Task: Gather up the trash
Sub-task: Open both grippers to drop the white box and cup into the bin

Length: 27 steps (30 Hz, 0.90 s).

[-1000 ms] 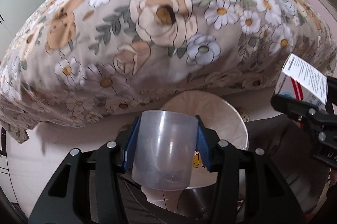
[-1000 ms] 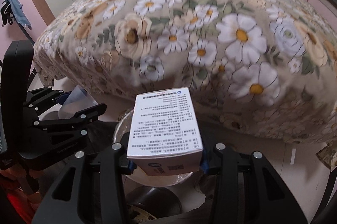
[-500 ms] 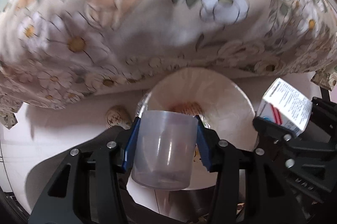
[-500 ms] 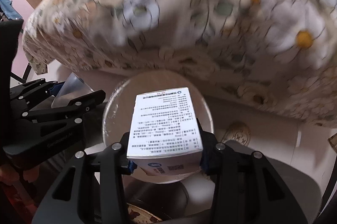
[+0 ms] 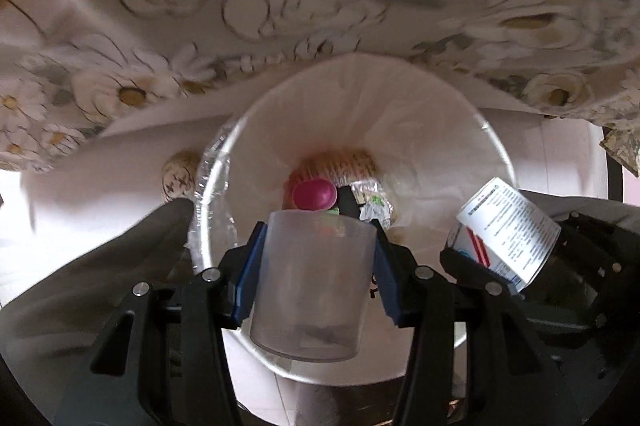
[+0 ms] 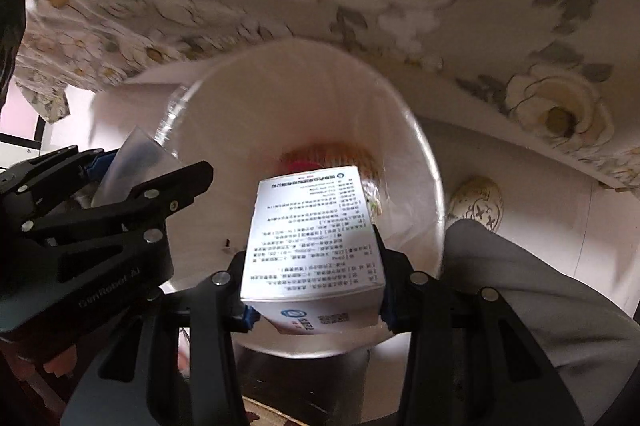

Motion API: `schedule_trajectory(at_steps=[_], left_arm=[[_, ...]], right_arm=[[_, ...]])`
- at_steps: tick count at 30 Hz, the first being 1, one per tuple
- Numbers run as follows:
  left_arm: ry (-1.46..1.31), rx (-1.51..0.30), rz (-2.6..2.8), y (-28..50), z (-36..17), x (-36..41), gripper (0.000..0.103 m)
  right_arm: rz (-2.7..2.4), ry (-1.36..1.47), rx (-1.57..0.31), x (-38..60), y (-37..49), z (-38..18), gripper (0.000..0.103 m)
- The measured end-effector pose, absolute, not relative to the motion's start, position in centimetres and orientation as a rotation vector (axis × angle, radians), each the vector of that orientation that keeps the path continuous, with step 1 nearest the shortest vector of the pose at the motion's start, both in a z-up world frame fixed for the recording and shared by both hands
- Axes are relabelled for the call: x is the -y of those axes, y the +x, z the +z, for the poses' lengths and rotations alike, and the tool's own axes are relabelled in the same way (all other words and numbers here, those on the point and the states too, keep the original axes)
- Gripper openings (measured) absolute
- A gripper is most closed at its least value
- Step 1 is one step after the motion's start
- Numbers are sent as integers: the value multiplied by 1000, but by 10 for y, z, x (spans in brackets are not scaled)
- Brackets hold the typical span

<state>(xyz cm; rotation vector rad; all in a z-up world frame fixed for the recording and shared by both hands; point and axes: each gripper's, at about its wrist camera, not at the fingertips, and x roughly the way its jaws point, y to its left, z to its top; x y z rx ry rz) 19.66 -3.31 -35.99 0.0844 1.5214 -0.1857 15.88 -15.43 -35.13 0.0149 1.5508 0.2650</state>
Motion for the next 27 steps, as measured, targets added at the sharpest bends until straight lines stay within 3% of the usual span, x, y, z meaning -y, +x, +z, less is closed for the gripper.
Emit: schedule_trajectory(at_steps=[13,15,18,21,27], left_arm=[[32,-1698,-165,214,-418,34,52],[33,-1715,-163,213,-422,35,56],[44,-1710,-150,213,-420,34,62],[56,-1704,-147,211,-417,34,62],[71,-1685,-143,211,-405,33,62]], right_arm=[[281,-81,-1662,135,167,-406,48],[286,-75,-1665,133,168,-409,49],[280,-75,-1649,134,165,-407,67],[278,-95,-1626,136,162,-403,76],[281,-82,-1624,137,165,-399,76]])
